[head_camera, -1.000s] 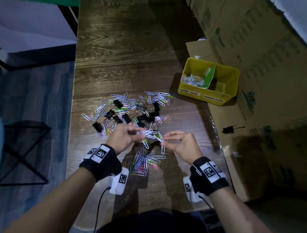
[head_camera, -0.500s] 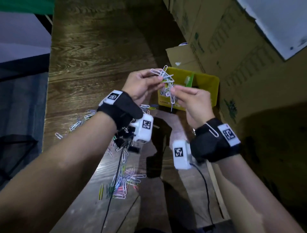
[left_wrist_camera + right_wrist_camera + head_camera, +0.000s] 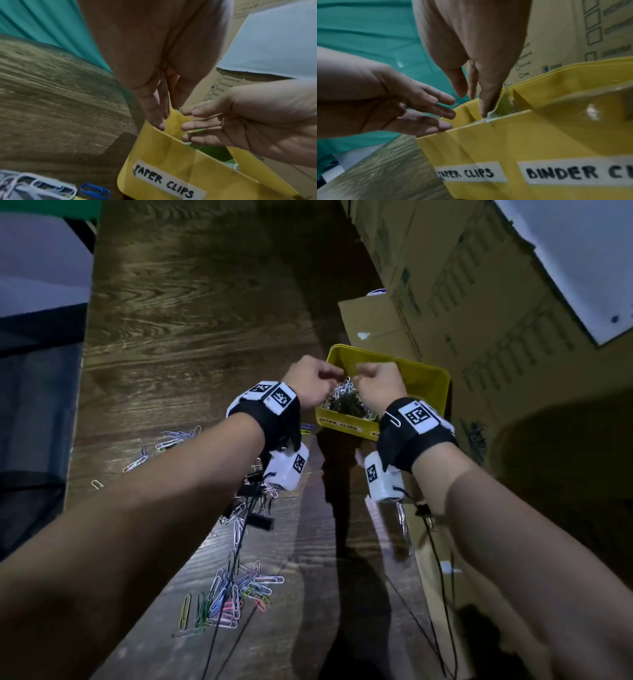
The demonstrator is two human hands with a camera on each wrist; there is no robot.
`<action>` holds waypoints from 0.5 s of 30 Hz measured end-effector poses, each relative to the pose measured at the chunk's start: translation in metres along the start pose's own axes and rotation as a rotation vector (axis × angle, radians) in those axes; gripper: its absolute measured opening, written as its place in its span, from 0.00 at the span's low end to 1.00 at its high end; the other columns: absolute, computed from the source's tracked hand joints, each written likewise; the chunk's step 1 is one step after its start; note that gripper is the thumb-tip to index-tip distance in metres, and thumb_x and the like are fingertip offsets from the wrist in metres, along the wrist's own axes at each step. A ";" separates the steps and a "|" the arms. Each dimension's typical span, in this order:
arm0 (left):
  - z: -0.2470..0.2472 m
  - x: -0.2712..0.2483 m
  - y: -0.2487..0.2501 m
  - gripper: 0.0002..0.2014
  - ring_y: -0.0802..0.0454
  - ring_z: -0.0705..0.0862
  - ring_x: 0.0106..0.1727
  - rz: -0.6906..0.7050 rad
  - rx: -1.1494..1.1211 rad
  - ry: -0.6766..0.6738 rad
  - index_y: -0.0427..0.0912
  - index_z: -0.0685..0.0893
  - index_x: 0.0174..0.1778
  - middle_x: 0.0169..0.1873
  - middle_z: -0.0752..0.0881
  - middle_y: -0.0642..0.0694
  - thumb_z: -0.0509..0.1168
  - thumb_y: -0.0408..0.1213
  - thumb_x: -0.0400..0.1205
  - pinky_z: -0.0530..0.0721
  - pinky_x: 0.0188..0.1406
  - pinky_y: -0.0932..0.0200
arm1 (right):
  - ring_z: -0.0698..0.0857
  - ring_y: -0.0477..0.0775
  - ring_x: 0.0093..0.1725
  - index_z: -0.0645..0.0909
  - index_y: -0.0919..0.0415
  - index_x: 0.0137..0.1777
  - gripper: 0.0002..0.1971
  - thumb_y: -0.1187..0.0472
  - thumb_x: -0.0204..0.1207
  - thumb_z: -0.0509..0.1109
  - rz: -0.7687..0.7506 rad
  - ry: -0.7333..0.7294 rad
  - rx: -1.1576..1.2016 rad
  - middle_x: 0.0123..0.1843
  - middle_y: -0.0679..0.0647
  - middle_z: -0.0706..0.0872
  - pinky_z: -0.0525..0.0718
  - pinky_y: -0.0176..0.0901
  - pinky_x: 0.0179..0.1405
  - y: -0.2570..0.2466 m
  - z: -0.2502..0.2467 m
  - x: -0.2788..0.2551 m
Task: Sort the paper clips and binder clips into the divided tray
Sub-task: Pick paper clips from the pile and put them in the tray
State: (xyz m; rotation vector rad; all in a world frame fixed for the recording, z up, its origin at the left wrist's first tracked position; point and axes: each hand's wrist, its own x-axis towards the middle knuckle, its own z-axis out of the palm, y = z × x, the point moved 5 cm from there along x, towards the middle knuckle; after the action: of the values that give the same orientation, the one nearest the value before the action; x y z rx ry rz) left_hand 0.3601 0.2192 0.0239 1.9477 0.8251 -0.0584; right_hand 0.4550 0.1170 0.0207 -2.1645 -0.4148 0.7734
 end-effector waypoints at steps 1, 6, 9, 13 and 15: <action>-0.003 -0.006 -0.002 0.13 0.49 0.88 0.45 0.007 -0.104 0.027 0.41 0.85 0.59 0.47 0.89 0.42 0.62 0.29 0.80 0.87 0.51 0.55 | 0.79 0.51 0.68 0.79 0.58 0.69 0.19 0.63 0.79 0.67 -0.027 -0.003 0.003 0.69 0.54 0.82 0.72 0.38 0.68 -0.001 0.000 -0.003; -0.021 -0.060 -0.032 0.11 0.53 0.84 0.34 0.067 -0.300 0.052 0.45 0.85 0.44 0.36 0.87 0.44 0.60 0.26 0.82 0.84 0.37 0.58 | 0.86 0.48 0.52 0.85 0.60 0.60 0.13 0.65 0.76 0.71 -0.240 -0.013 0.127 0.51 0.52 0.88 0.84 0.44 0.59 -0.013 0.007 -0.045; -0.027 -0.112 -0.072 0.09 0.54 0.85 0.33 0.147 0.002 -0.032 0.48 0.87 0.44 0.34 0.89 0.47 0.64 0.30 0.80 0.83 0.40 0.59 | 0.84 0.50 0.42 0.86 0.64 0.56 0.11 0.68 0.74 0.73 -0.294 -0.248 0.205 0.45 0.55 0.88 0.85 0.42 0.44 -0.005 0.033 -0.095; -0.002 -0.192 -0.132 0.11 0.56 0.84 0.43 0.285 0.376 -0.271 0.46 0.87 0.49 0.43 0.87 0.53 0.62 0.30 0.78 0.84 0.50 0.55 | 0.83 0.48 0.40 0.85 0.61 0.55 0.13 0.62 0.71 0.77 -0.242 -0.677 -0.137 0.43 0.52 0.86 0.79 0.37 0.42 0.036 0.092 -0.170; 0.014 -0.219 -0.167 0.13 0.52 0.83 0.51 0.343 0.533 -0.282 0.47 0.83 0.57 0.51 0.84 0.50 0.59 0.35 0.79 0.84 0.52 0.52 | 0.83 0.51 0.49 0.78 0.57 0.66 0.25 0.55 0.70 0.78 -0.226 -0.782 -0.413 0.51 0.53 0.84 0.77 0.37 0.47 0.065 0.122 -0.201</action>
State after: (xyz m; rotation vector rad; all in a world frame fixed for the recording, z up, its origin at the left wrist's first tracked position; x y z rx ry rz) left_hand 0.1010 0.1417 -0.0302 2.4817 0.2928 -0.3706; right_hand 0.2257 0.0409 -0.0127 -2.0375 -1.2858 1.4909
